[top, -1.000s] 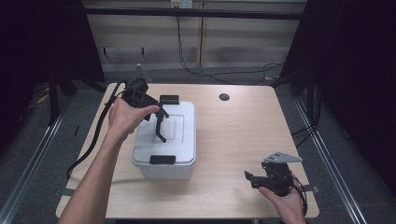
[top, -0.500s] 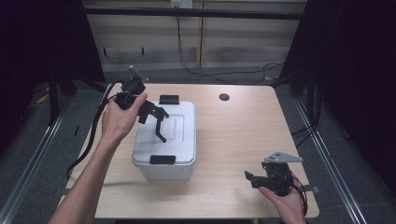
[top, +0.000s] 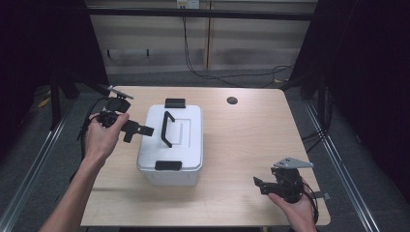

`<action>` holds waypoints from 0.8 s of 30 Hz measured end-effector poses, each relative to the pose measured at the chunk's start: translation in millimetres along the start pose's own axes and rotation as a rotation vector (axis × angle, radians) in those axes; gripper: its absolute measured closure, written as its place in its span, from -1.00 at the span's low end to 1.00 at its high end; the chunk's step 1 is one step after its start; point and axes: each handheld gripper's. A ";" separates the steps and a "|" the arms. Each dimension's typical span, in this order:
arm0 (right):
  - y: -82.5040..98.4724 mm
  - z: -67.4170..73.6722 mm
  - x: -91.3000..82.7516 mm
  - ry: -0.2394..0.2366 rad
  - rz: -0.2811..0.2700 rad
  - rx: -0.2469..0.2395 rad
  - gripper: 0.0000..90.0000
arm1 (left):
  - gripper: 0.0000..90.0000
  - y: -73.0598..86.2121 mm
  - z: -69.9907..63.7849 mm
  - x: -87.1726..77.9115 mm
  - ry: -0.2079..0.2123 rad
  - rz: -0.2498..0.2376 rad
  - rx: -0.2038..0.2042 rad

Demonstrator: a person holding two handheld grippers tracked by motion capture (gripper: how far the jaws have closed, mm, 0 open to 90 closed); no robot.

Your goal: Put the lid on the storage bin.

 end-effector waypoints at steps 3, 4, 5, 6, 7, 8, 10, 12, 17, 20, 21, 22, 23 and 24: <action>0.1 0.0 -0.2 0.000 -0.001 0.002 -0.44 | -0.63 6.1 1.8 -1.3 0.000 0.002 0.006; -0.1 -0.3 0.4 -0.001 0.000 0.003 -0.44 | -0.63 12.3 3.3 -3.5 -0.013 -0.005 0.018; -0.1 -0.3 0.5 -0.001 0.001 0.003 -0.44 | -0.63 16.4 5.1 -5.2 -0.007 -0.020 0.014; 0.0 -0.3 0.2 0.000 0.000 0.000 -0.44 | -0.63 18.7 6.4 -6.5 -0.010 -0.027 0.018; 0.1 -0.1 0.0 -0.001 -0.001 0.001 -0.44 | -0.63 21.5 8.0 -7.3 -0.014 -0.032 0.020; 0.1 -0.1 -0.1 -0.001 -0.001 0.003 -0.44 | -0.63 24.2 10.5 -7.5 -0.003 -0.028 0.019; 0.1 -0.6 0.1 -0.001 -0.001 0.004 -0.44 | -0.58 30.8 15.1 -9.7 -0.012 -0.038 0.002; 0.1 -0.4 -0.1 -0.002 -0.002 0.003 -0.44 | -0.57 38.7 20.5 -12.9 -0.023 -0.050 0.004; 0.1 -0.8 0.3 -0.002 -0.003 0.002 -0.44 | -0.56 59.3 32.4 -20.8 -0.024 -0.081 -0.009; 0.1 -0.4 -0.1 0.001 -0.001 0.004 -0.44 | -0.55 74.0 30.2 -23.3 -0.060 -0.089 0.026; 0.2 -0.4 -0.1 0.001 -0.001 0.005 -0.44 | -0.55 79.8 29.4 -23.0 -0.062 -0.087 0.024; 0.2 -0.6 -0.1 0.003 -0.002 0.005 -0.44 | -0.55 85.4 29.8 -23.6 -0.060 -0.093 0.019; 0.2 -0.6 0.0 0.003 0.000 0.006 -0.44 | -0.55 90.4 30.7 -24.6 -0.062 -0.100 0.023; 0.2 -0.8 0.2 0.002 -0.002 0.004 -0.44 | -0.55 90.4 30.7 -24.6 -0.062 -0.100 0.023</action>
Point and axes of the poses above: each handheld gripper's, and its own axes: x roughly forward along the jaws, y roughly out of its underside, z roughly to its left, and after that the axes turned 2 degrees about y, right-handed
